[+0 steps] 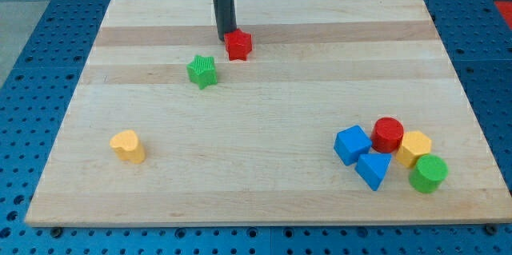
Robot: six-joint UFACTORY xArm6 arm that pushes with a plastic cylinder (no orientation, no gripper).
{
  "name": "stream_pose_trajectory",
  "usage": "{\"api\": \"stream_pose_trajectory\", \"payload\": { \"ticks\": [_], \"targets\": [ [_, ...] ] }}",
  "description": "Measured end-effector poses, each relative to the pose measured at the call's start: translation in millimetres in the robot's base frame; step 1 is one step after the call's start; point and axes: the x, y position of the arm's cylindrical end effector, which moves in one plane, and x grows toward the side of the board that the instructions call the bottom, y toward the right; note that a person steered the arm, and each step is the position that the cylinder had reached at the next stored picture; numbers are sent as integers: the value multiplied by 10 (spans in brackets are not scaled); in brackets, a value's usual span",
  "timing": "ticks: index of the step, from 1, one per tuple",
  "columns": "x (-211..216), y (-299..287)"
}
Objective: Move the red star into the blue cube
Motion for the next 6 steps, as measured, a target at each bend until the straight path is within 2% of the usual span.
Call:
{"api": "stream_pose_trajectory", "payload": {
  "ticks": [2,6],
  "targets": [
    [160,177],
    [1384,326]
  ]
}}
